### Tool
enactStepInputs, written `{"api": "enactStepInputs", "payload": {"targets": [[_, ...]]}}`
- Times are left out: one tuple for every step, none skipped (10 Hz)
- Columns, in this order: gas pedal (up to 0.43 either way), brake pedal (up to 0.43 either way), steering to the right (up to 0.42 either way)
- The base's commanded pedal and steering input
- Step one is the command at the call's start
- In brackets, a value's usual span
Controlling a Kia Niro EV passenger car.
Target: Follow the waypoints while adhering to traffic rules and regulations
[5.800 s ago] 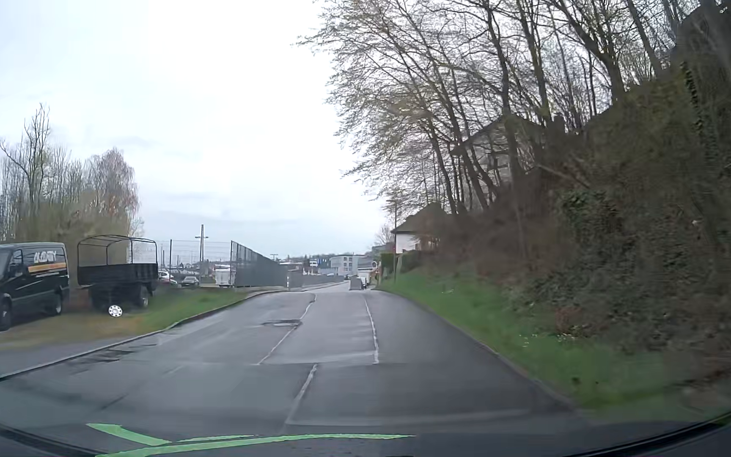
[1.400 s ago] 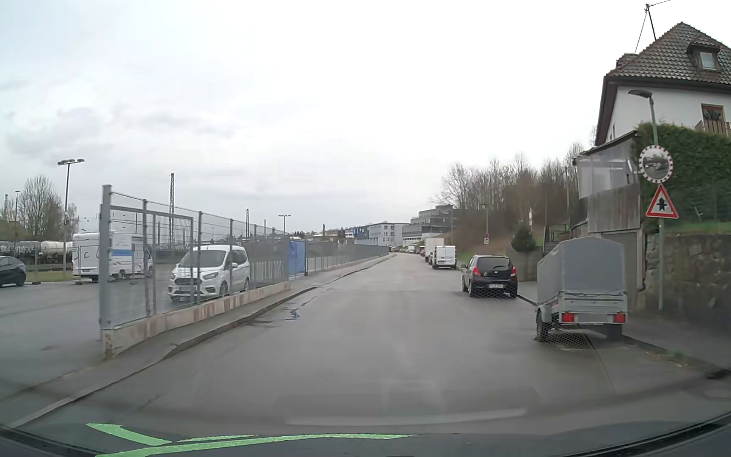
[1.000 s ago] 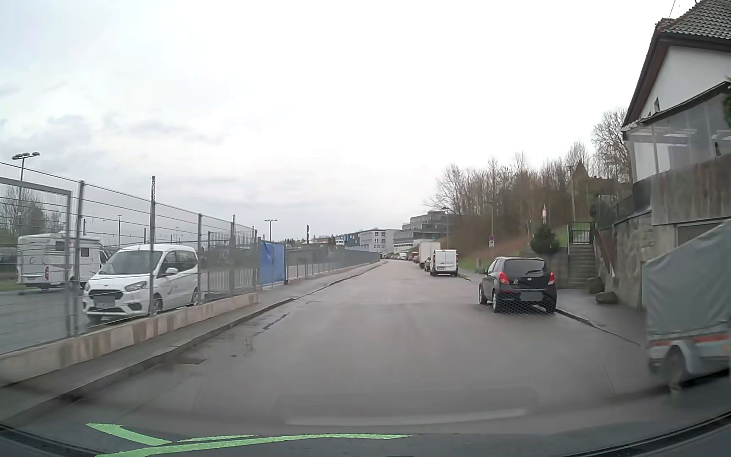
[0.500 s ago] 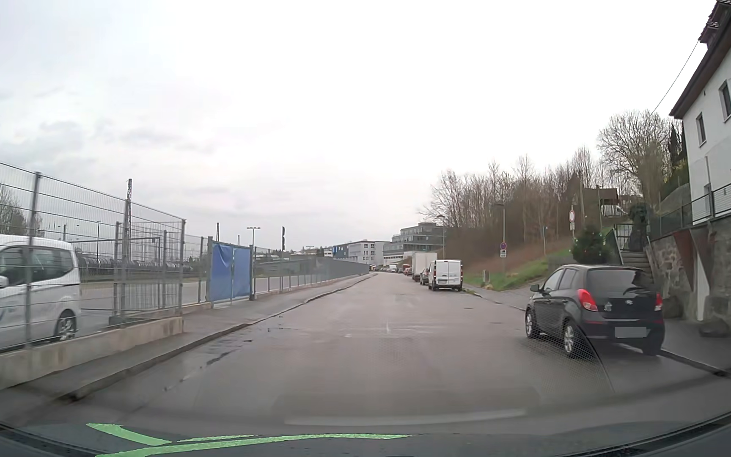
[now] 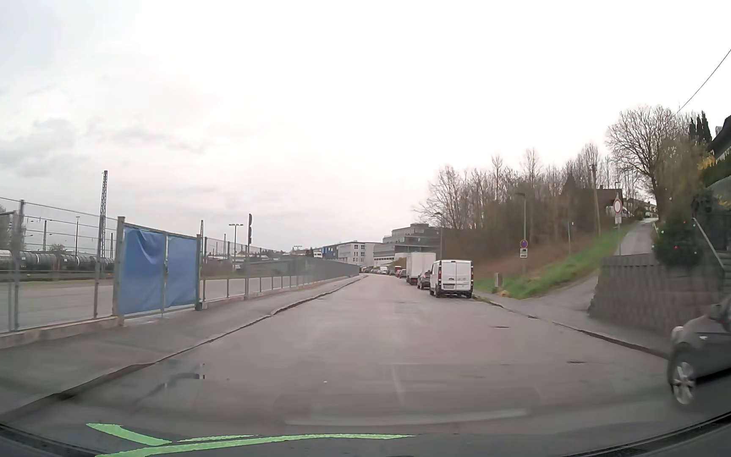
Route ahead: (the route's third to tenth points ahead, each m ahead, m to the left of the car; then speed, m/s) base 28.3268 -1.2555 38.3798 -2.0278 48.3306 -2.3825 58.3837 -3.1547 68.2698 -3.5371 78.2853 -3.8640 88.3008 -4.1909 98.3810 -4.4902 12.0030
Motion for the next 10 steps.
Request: {"api": "enactStepInputs", "payload": {"targets": [[0.079, 0.0, 0.015], [0.079, 0.0, 0.015], [0.079, 0.0, 0.015], [0.079, 0.0, 0.015], [0.079, 0.0, 0.014], [0.11, 0.0, 0.012], [0.118, 0.0, 0.009], [0.118, 0.0, 0.009], [0.118, 0.0, 0.009], [0.118, 0.0, 0.009]]}}
